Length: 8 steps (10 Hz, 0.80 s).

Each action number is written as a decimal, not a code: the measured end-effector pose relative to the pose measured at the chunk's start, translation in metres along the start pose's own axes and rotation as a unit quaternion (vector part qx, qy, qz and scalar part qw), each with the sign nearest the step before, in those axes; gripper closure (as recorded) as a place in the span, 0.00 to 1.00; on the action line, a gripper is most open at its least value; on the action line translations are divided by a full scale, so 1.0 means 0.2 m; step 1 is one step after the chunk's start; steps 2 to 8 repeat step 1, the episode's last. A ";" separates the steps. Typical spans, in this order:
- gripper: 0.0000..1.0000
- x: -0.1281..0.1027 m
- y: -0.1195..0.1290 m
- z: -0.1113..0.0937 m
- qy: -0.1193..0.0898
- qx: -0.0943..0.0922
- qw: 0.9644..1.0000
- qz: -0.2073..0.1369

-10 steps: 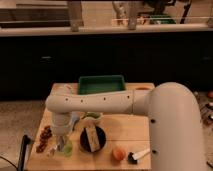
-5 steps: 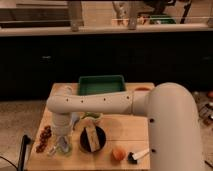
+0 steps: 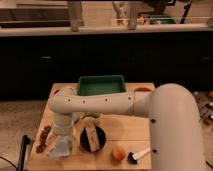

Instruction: Place towel in plastic cup

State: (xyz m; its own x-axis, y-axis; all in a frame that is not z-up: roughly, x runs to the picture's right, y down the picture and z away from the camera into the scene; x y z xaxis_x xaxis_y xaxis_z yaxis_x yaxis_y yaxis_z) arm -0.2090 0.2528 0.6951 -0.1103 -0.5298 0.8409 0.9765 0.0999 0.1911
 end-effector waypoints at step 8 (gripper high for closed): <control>0.20 0.00 0.01 0.00 0.002 0.000 1.000 -0.001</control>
